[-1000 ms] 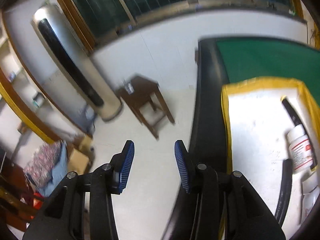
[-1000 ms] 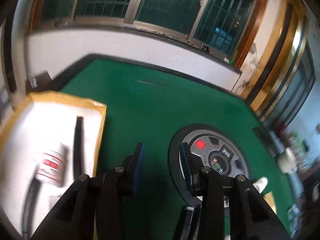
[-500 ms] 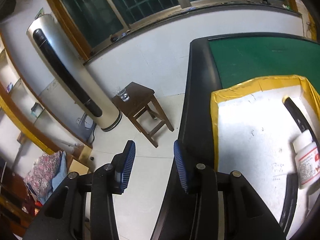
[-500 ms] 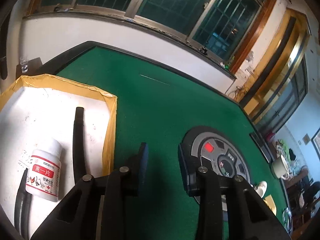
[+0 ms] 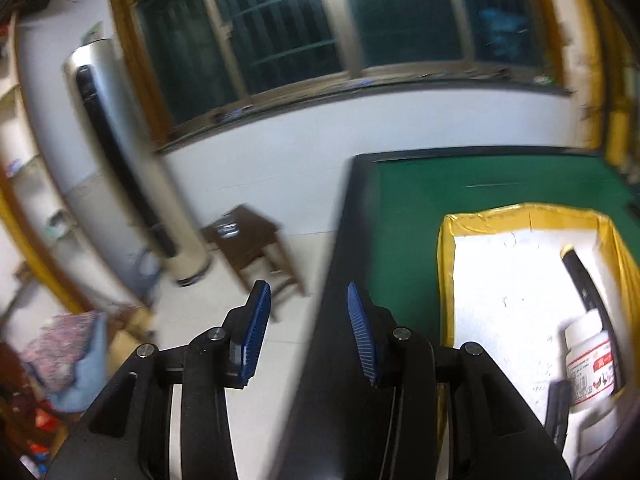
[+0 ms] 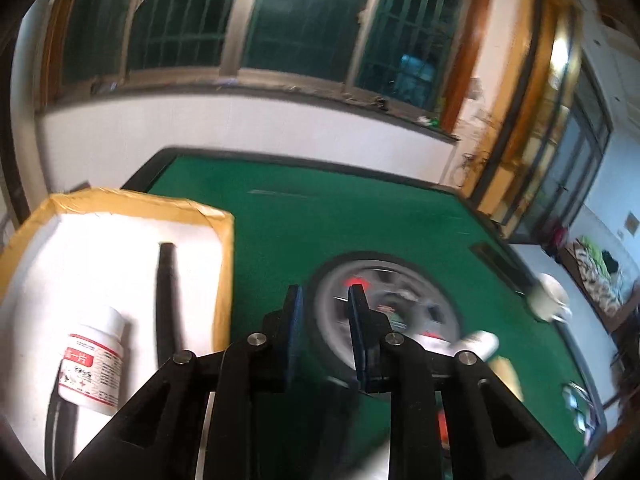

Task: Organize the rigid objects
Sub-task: 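Lift both grippers out of the tray and turn back toward the table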

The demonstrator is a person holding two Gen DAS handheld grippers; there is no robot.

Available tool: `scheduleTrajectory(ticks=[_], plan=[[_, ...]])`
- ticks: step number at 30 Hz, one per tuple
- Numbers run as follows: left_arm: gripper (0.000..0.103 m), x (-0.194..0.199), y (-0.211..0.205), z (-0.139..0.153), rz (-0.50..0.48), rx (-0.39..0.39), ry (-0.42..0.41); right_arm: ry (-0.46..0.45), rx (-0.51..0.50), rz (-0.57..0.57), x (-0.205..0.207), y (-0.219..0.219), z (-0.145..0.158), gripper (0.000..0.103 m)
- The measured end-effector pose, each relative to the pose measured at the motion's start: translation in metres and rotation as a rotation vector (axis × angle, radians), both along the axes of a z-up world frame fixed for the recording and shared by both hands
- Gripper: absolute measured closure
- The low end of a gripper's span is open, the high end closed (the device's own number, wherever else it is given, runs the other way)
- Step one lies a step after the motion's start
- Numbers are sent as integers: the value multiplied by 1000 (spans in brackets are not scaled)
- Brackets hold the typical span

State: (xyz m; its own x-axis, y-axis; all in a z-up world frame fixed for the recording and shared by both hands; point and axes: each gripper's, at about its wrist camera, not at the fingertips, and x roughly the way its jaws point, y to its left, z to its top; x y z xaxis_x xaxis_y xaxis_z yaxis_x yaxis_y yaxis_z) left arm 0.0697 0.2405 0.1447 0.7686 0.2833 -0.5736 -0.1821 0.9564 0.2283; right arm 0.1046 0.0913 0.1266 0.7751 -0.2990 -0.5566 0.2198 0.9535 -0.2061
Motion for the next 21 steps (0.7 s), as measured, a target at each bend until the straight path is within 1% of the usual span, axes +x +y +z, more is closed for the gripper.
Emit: scheduleTrajectory(ticks=[2, 3, 4, 5, 7, 9, 11, 12, 16, 18, 21], plan=[[64, -16, -33, 8, -89, -36, 1, -2, 18, -55, -36, -33, 7, 83], [64, -25, -55, 9, -143, -44, 2, 6, 20, -105, -59, -55, 7, 83], [64, -35, -80, 9, -207, -42, 1, 16, 26, -142, -73, -71, 6, 83], [64, -41, -94, 8, -244, -42, 2, 27, 39, -184, -88, -87, 5, 83], [64, -53, -138, 2, -344, -48, 28, 50, 62, -293, -124, -127, 1, 83], [64, -66, -184, -5, -440, -47, 50, 59, 54, -380, -155, -158, -2, 83], [64, -72, -217, -8, -507, -42, 60, 75, 64, -474, -186, -195, -9, 82], [64, -77, -237, -13, -545, -44, 65, 80, 63, -499, -194, -207, -9, 82], [64, -87, -300, -34, -615, -28, 94, 131, 30, -575, -220, -264, -30, 82], [64, -89, -326, -44, -623, -18, 117, 153, 29, -588, -227, -284, -38, 82], [65, -87, -349, -59, -616, 1, 148, 193, 48, -598, -237, -314, -54, 82]])
